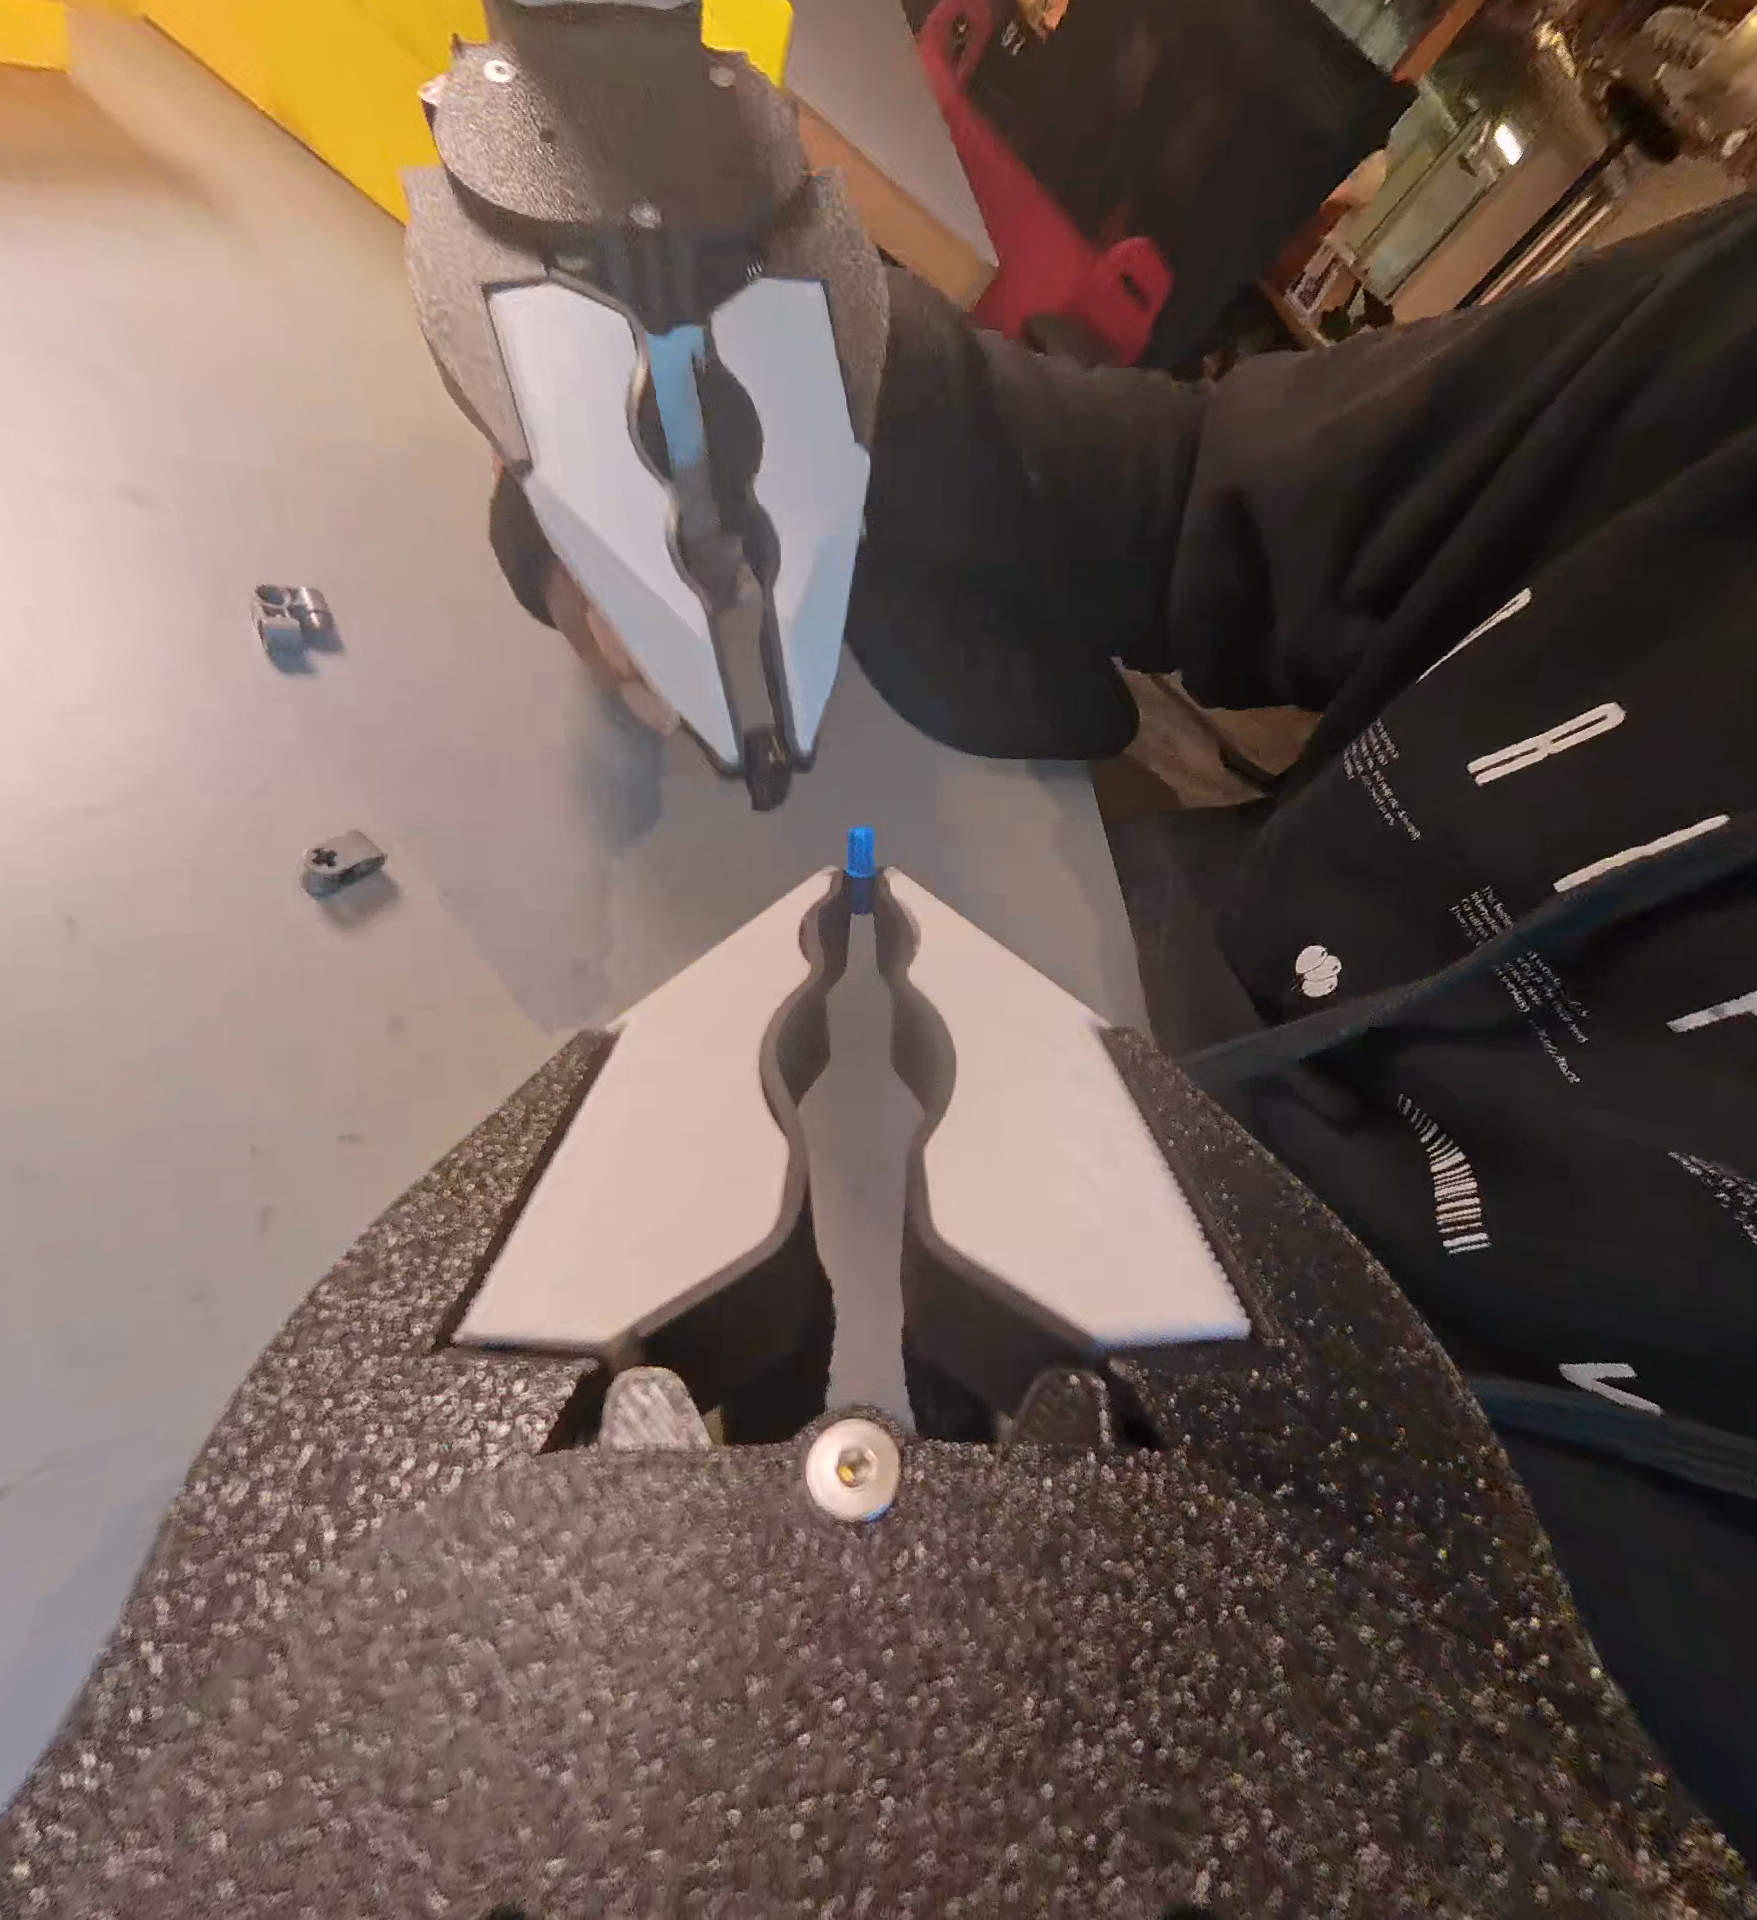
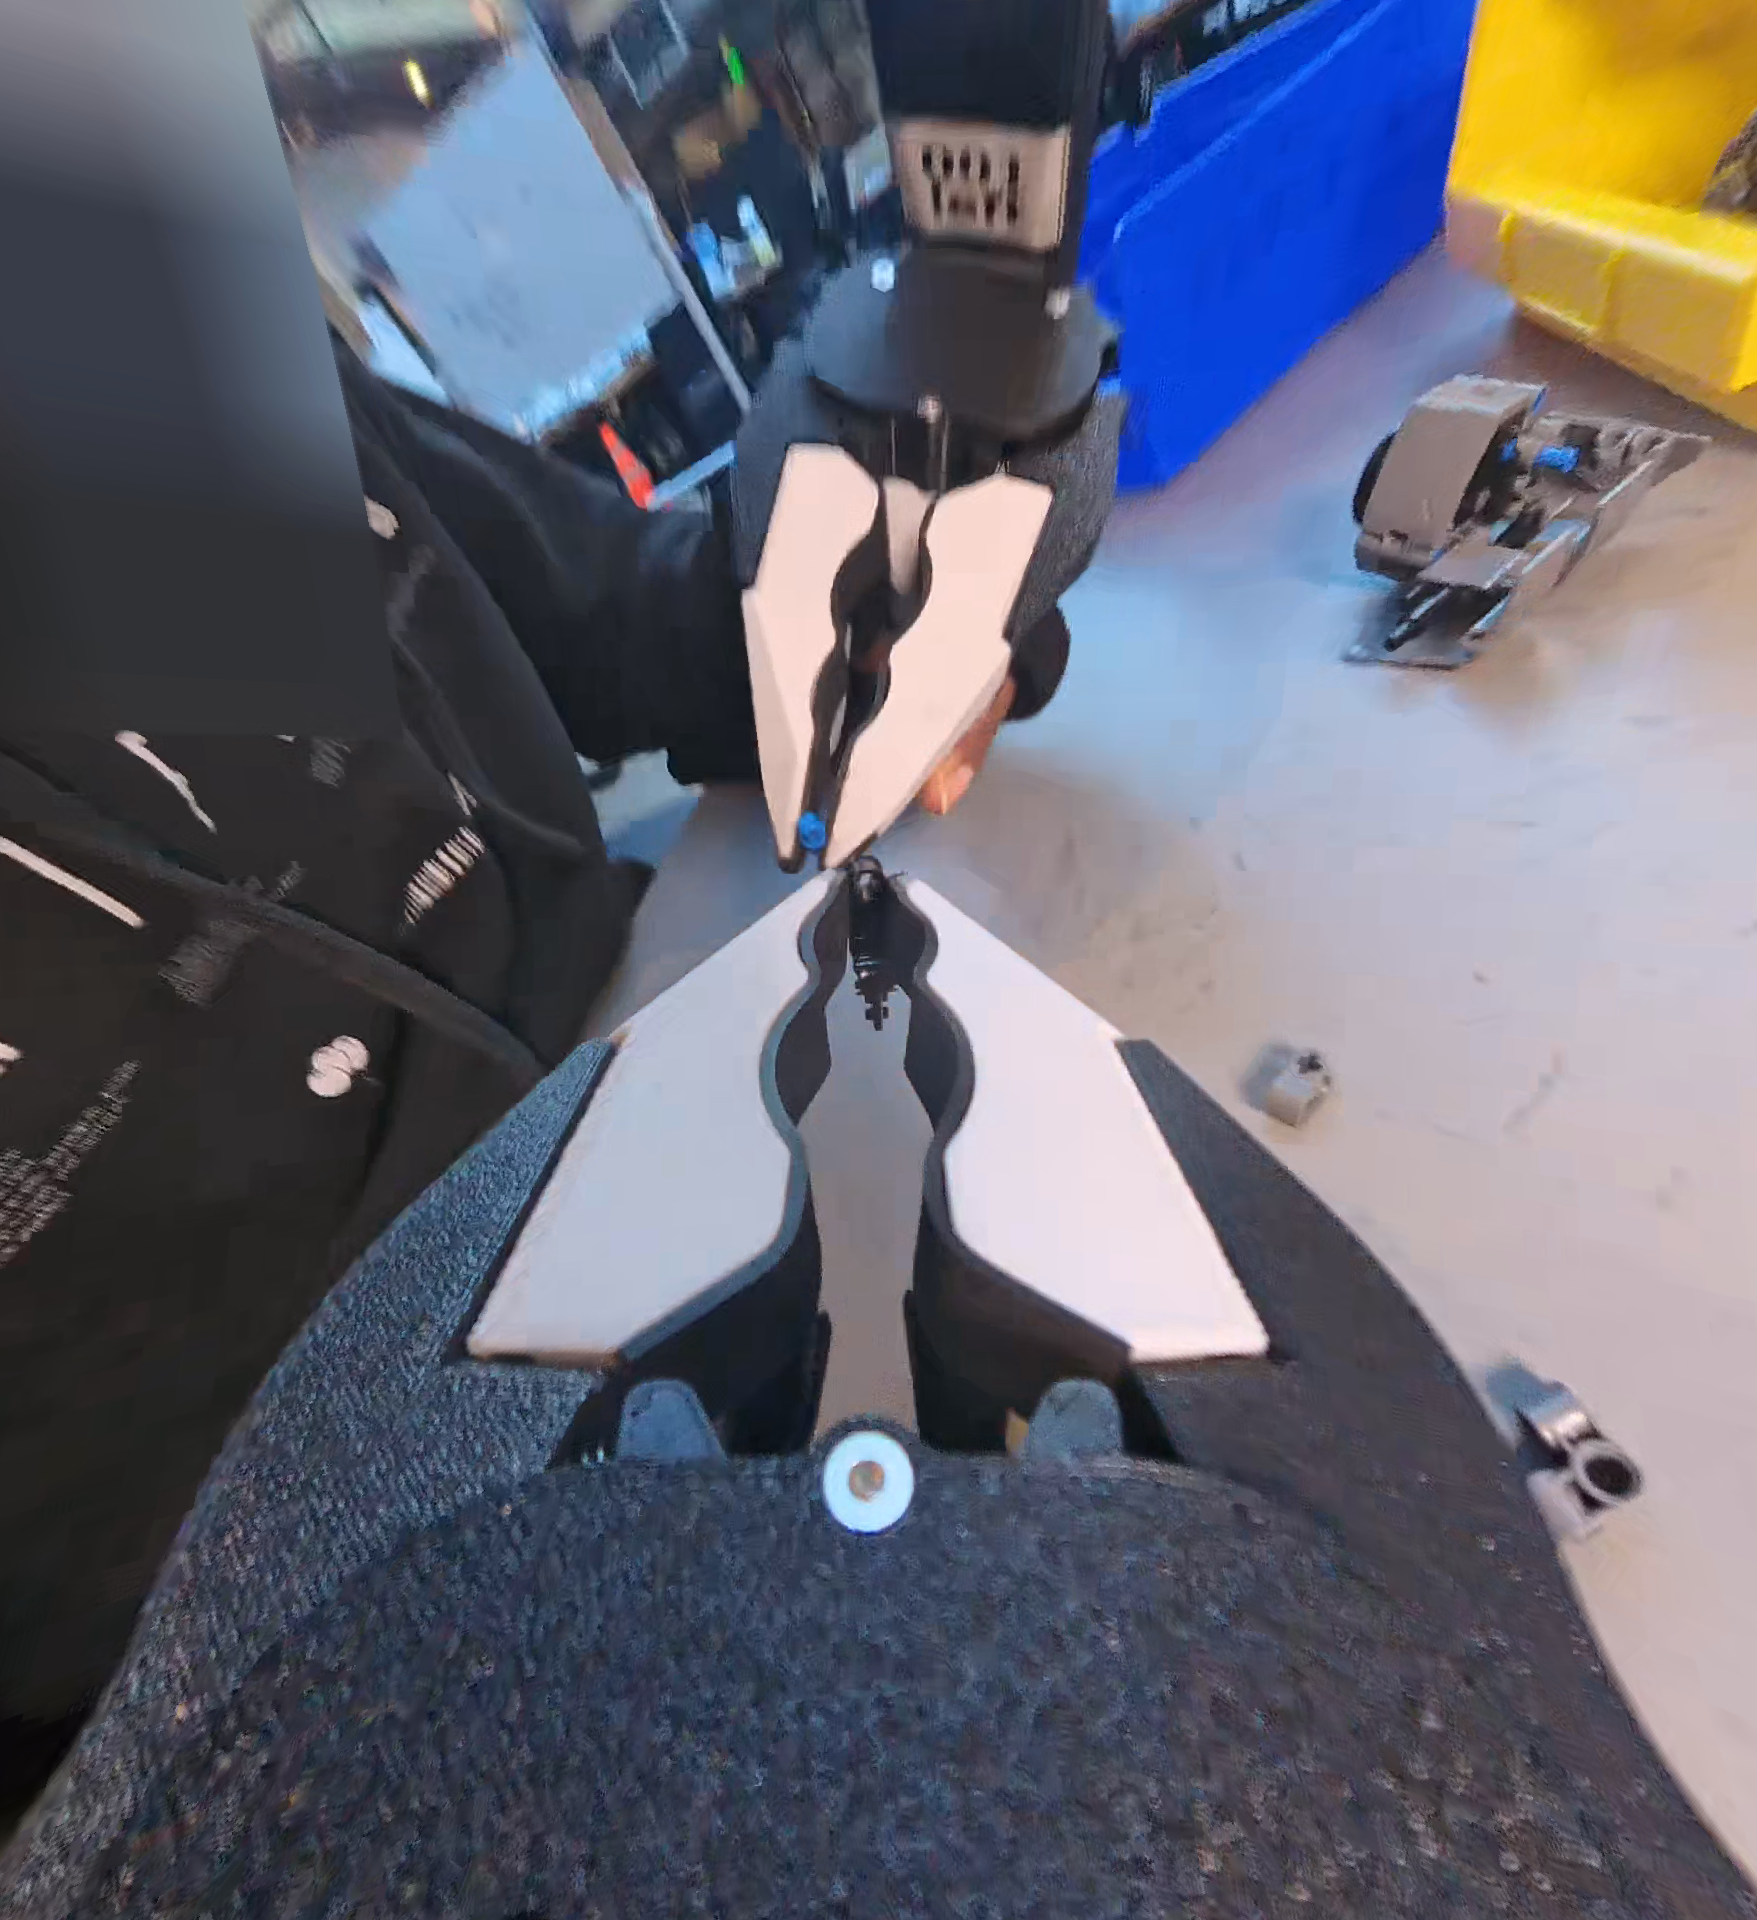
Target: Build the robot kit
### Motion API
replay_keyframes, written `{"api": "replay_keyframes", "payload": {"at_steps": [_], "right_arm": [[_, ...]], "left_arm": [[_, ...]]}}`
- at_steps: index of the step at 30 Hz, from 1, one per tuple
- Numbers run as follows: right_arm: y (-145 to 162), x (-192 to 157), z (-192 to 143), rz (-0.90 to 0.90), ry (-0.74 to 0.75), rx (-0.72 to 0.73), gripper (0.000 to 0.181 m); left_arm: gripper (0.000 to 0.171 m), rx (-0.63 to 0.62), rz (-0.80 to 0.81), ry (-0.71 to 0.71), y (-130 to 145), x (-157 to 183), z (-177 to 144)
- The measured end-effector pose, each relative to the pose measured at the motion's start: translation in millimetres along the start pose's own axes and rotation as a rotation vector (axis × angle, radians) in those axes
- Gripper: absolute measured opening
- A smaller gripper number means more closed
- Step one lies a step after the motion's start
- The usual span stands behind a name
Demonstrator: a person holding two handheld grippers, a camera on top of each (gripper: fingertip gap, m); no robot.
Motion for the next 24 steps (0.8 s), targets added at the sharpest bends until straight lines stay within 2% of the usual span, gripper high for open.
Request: {"api": "replay_keyframes", "payload": {"at_steps": [3,9,17,24], "right_arm": [[-3,5,-2,0.106,-0.066,0.096,0.007],[4,17,10,0.362,-0.173,0.144,0.006],[7,20,13,0.427,-0.199,0.138,0.006],[8,23,19,0.453,-0.192,0.073,0.006]], "left_arm": [[0.003,0.019,-0.054,0.014,0,-3,-1],[0.003,0.037,-0.16,0.031,3,-12,2],[0.003,0.058,-0.19,0.038,3,-14,-2],[0.003,0.047,-0.194,0.02,4,-17,-3]]}}
Point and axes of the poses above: each gripper's, where its closed fingertips meet, z out along the fingers, y out of its underside, x = y × z across the jaws, the point moved 10 cm from there along -z, back along the fingers, and after that the axes turned 5 degrees about -z, right-handed, at the moved point
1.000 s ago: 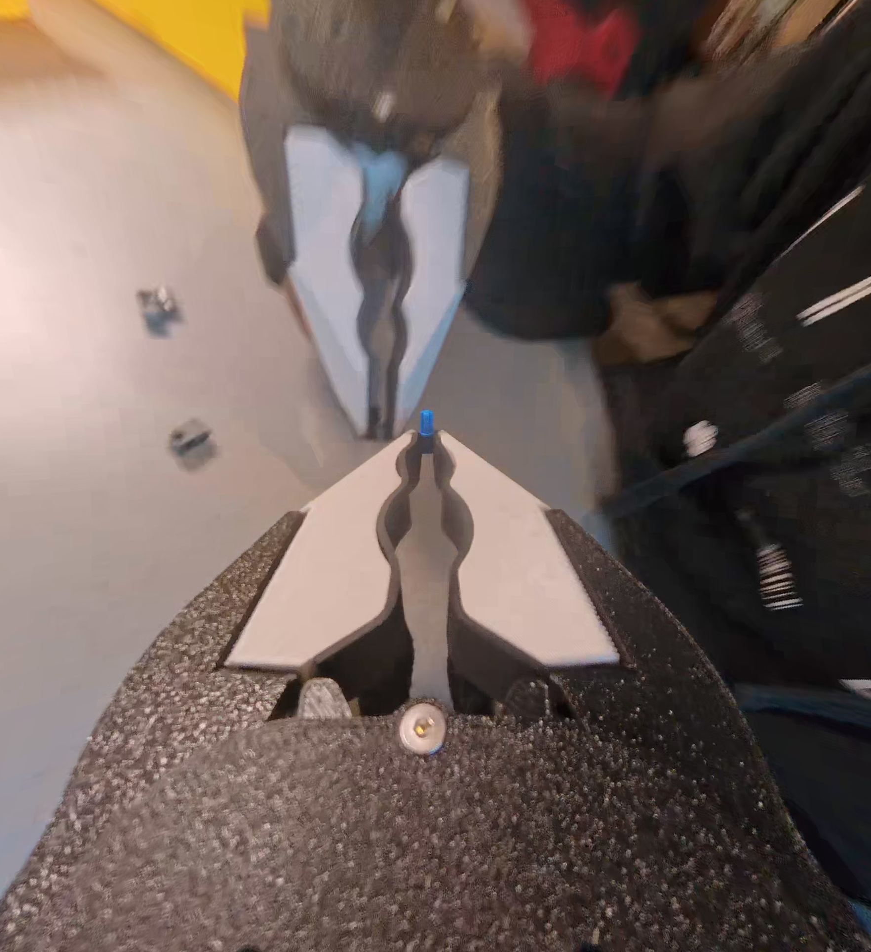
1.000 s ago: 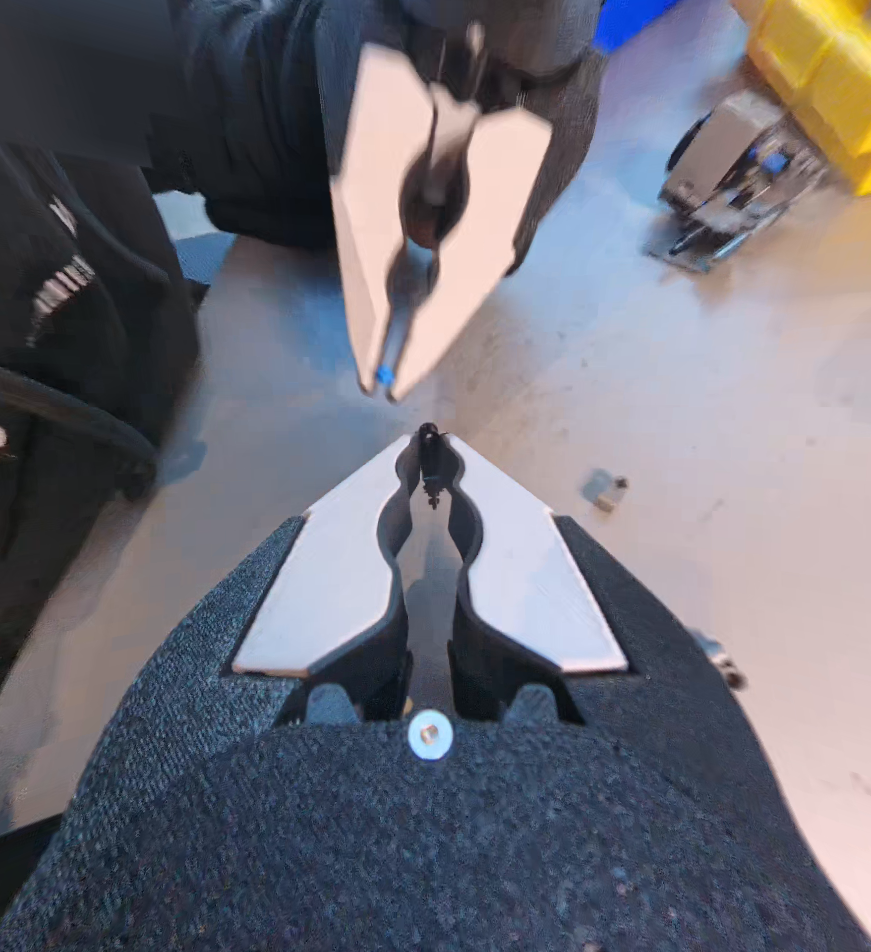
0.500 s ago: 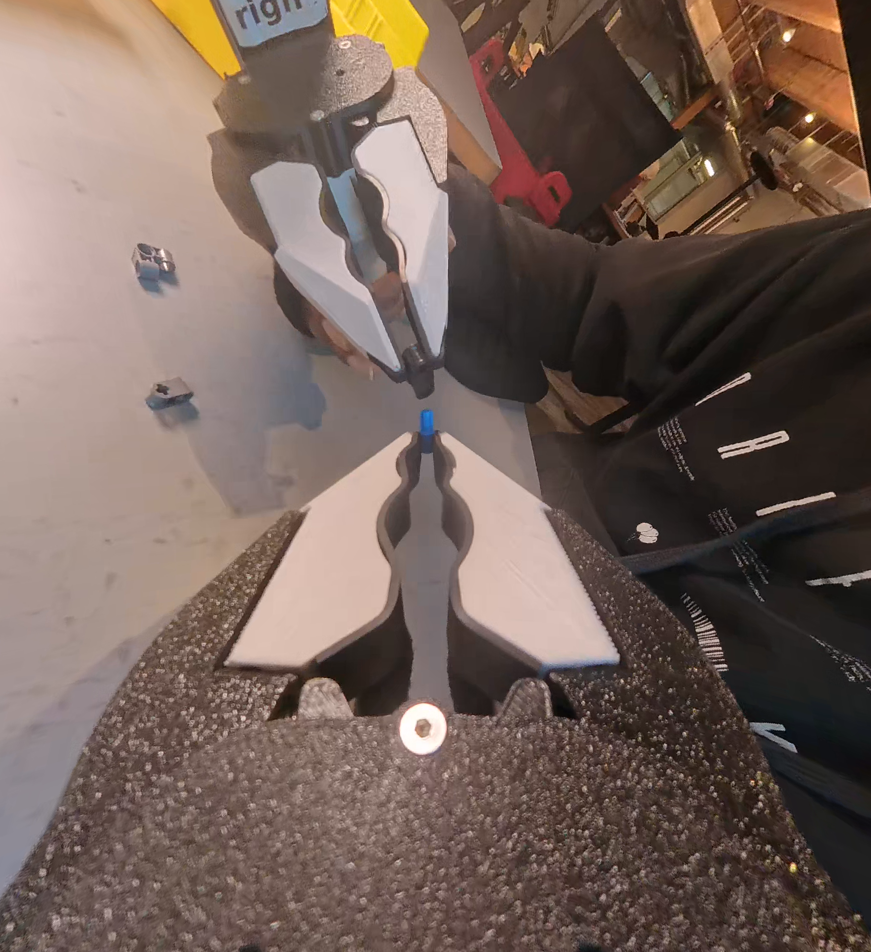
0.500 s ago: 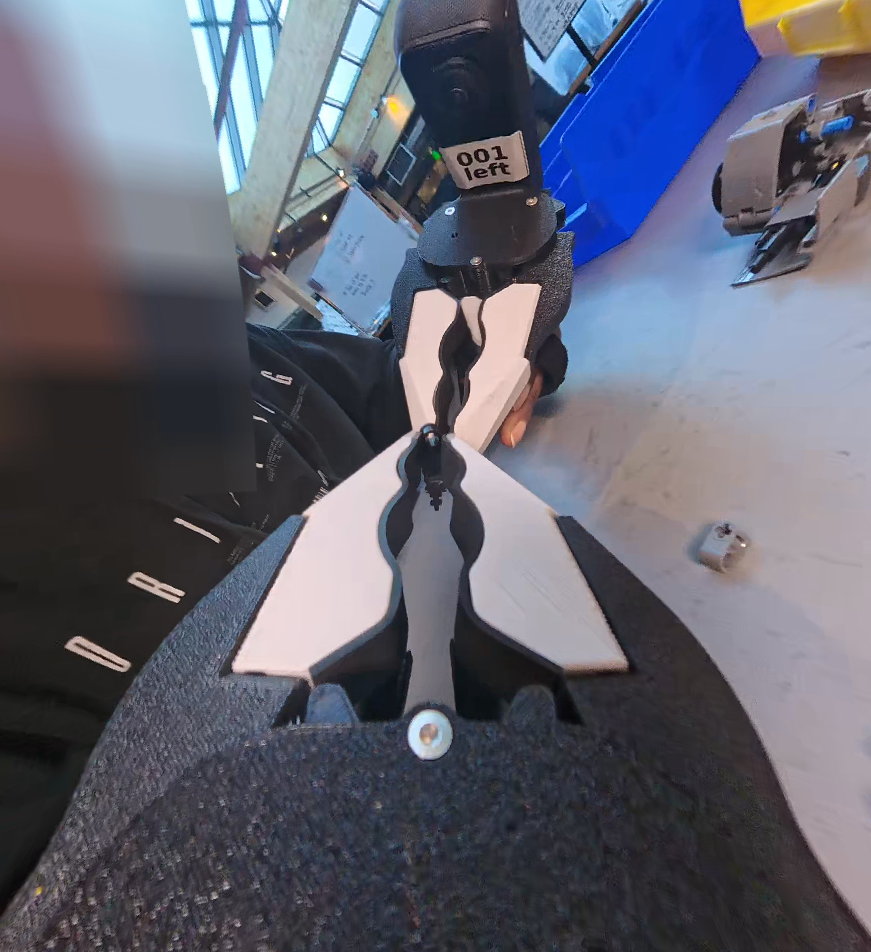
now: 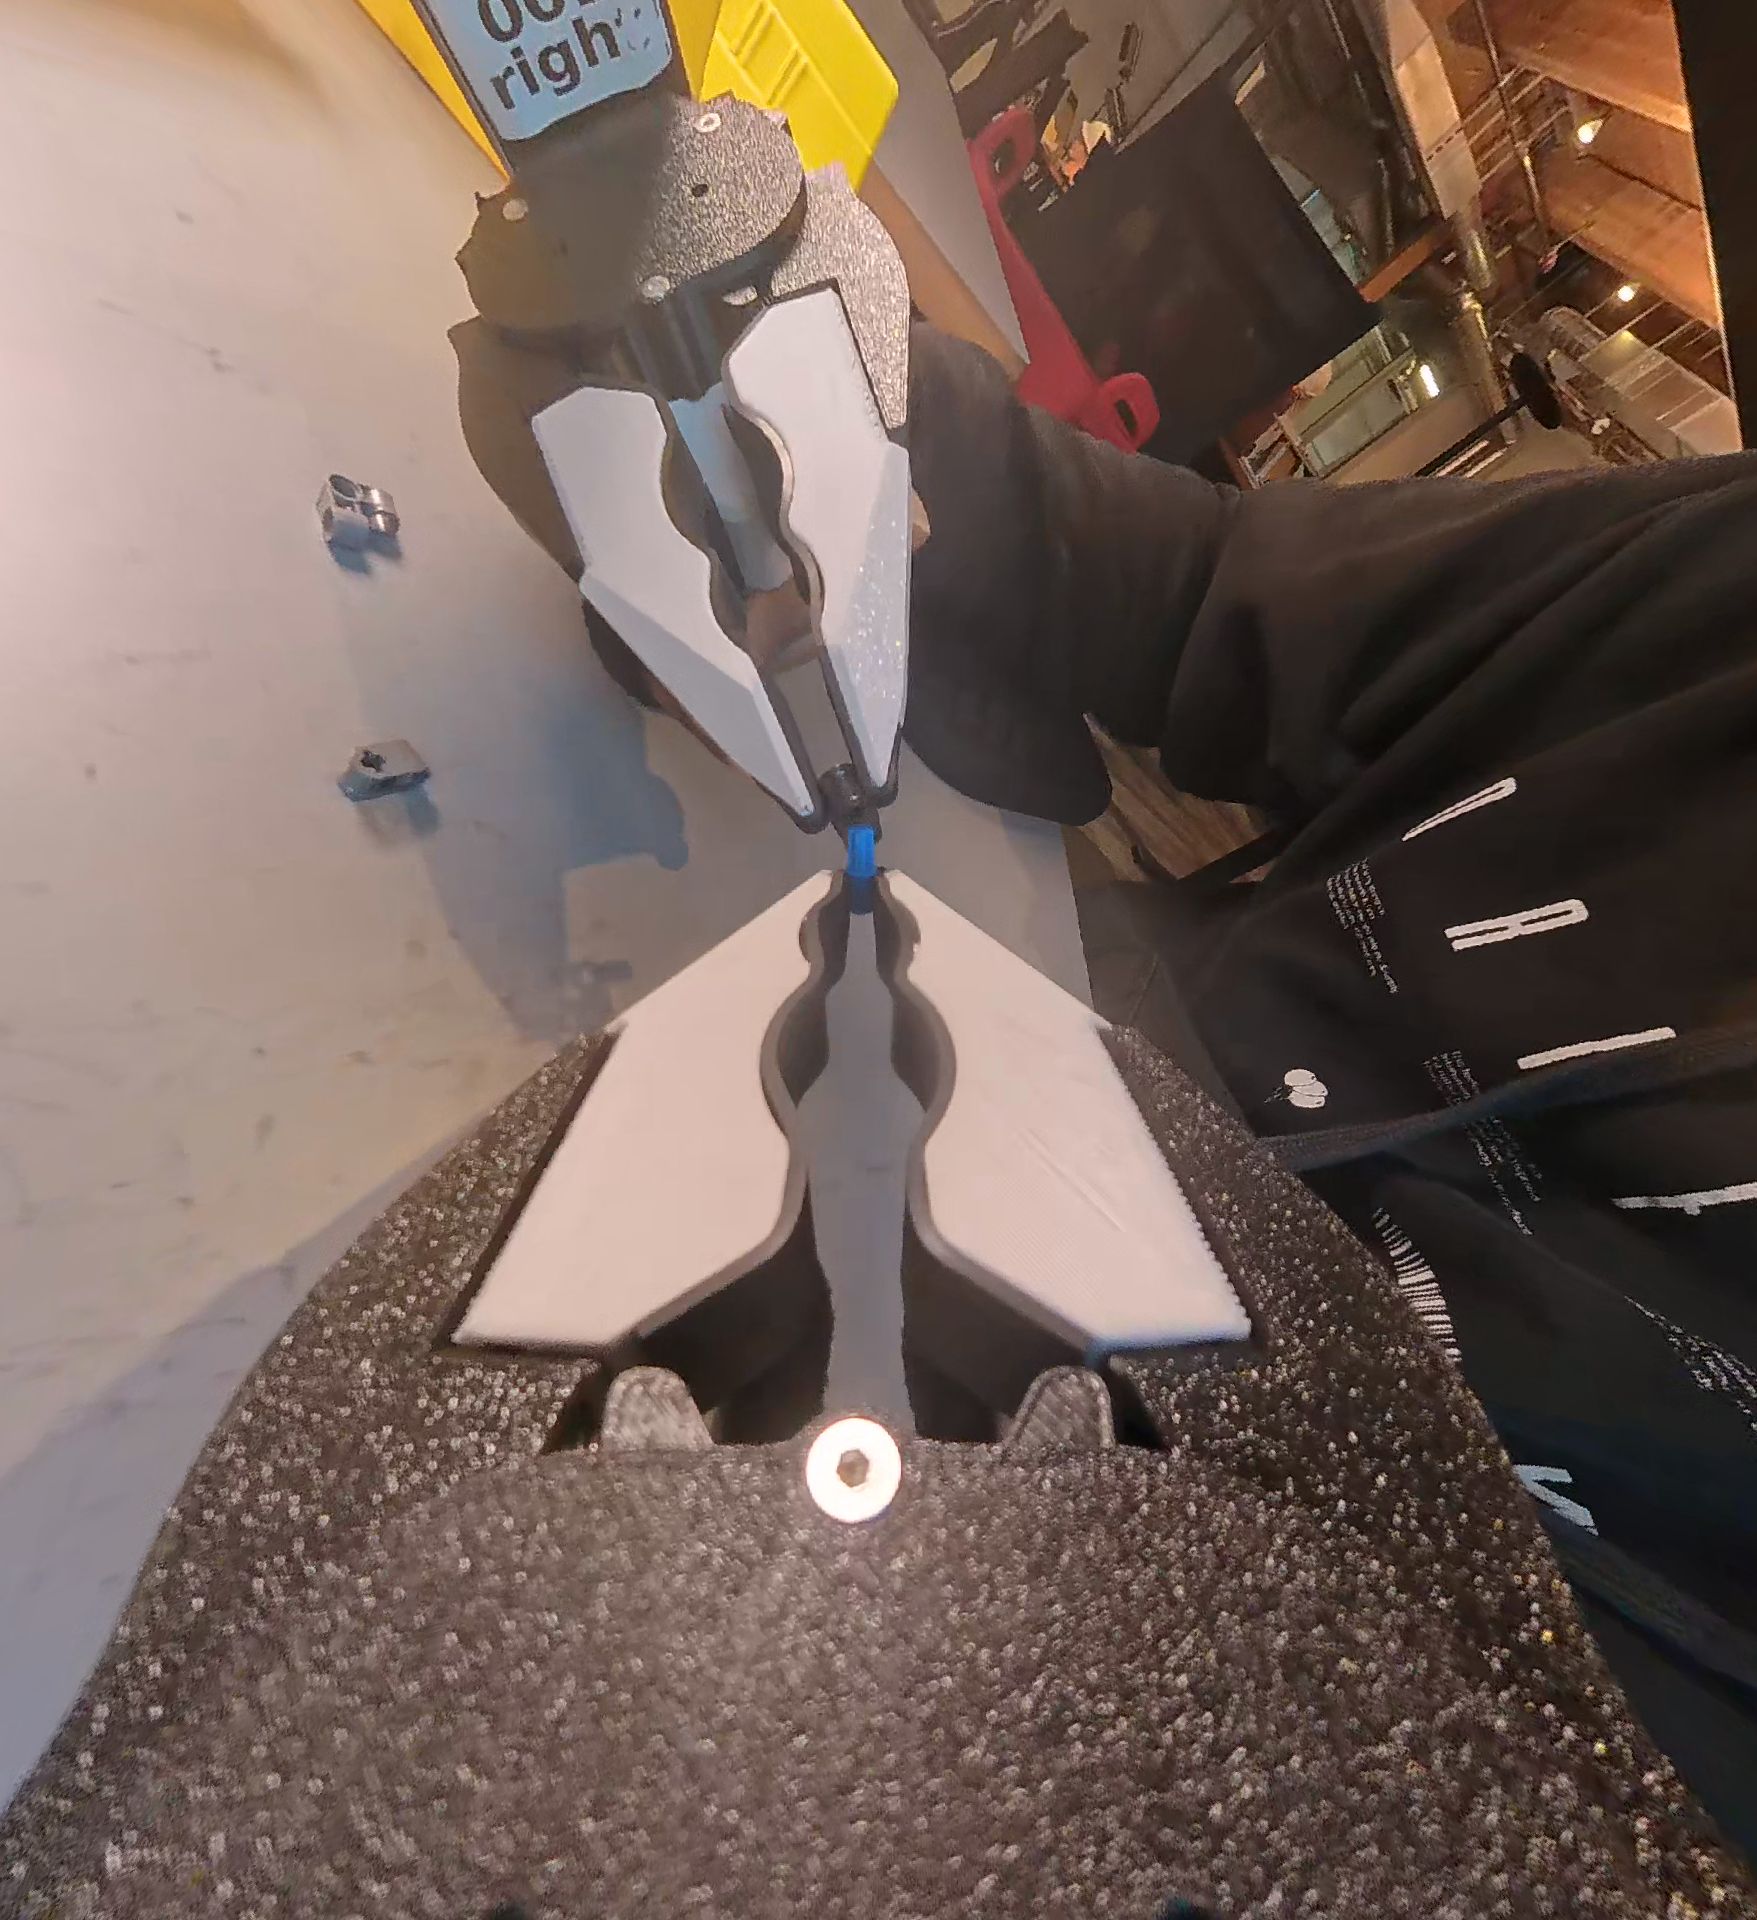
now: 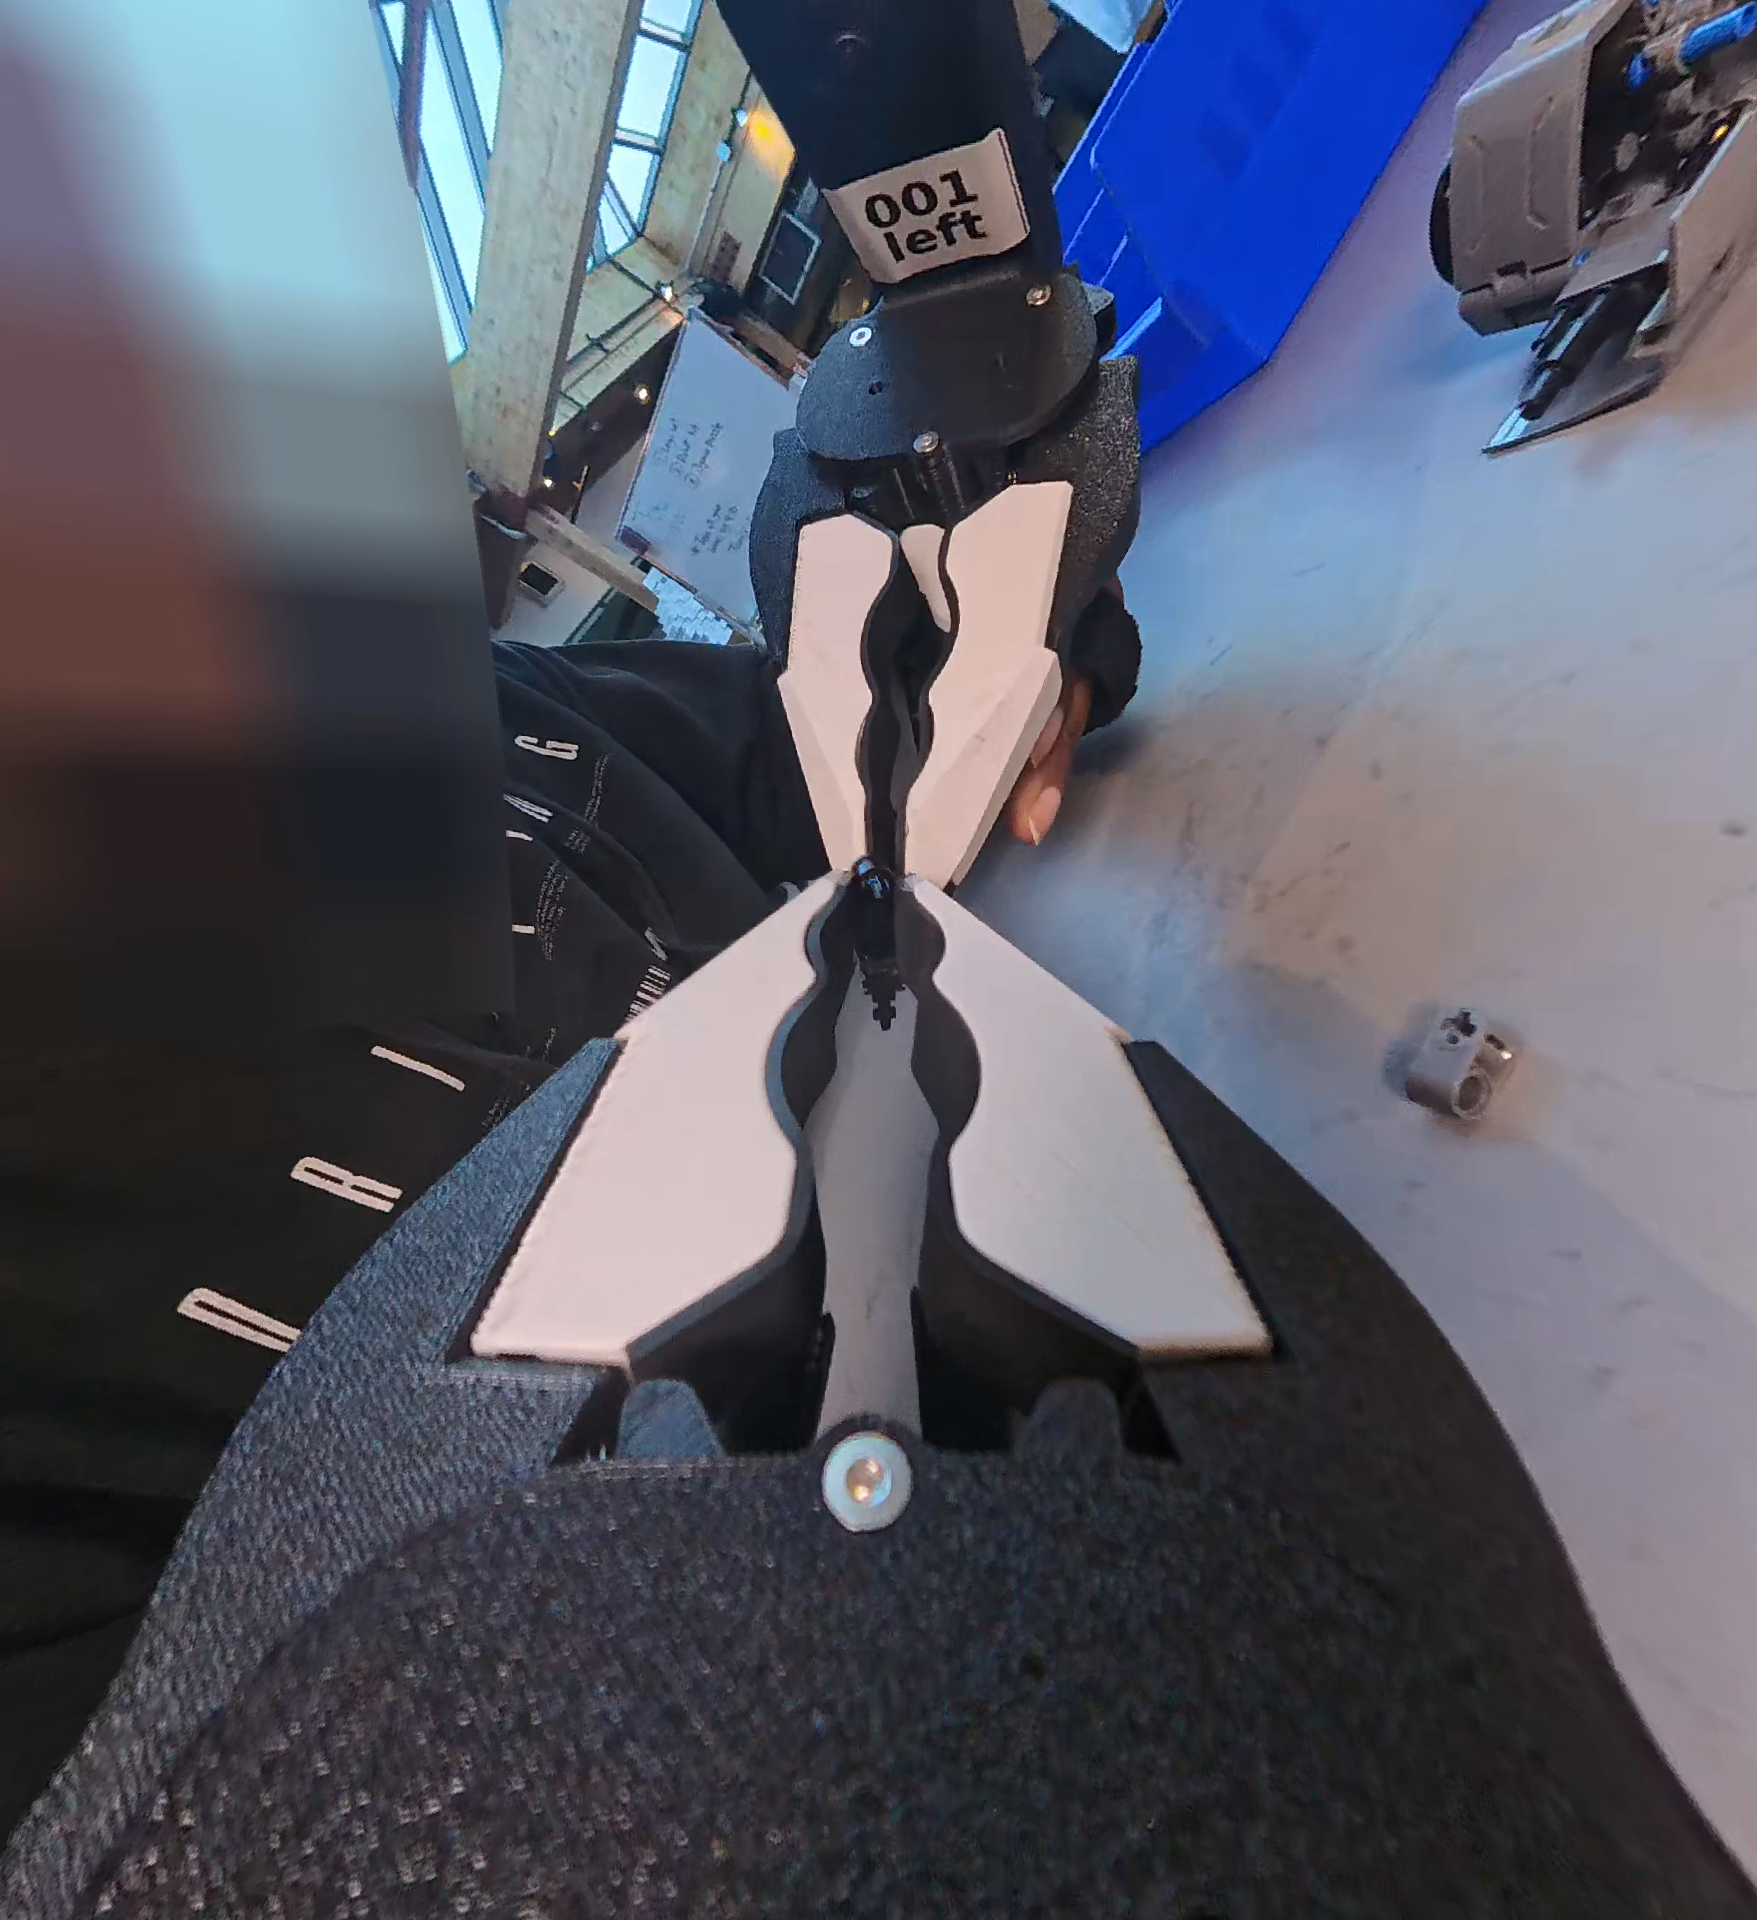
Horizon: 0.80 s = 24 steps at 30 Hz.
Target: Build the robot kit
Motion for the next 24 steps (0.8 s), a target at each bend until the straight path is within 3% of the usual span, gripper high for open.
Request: {"api": "replay_keyframes", "payload": {"at_steps": [24], "right_arm": [[-8,-1,4,-0.029,0.186,-0.244,0.007]], "left_arm": [[0.003,-0.07,-0.023,-0.066,7,-11,6]]}}
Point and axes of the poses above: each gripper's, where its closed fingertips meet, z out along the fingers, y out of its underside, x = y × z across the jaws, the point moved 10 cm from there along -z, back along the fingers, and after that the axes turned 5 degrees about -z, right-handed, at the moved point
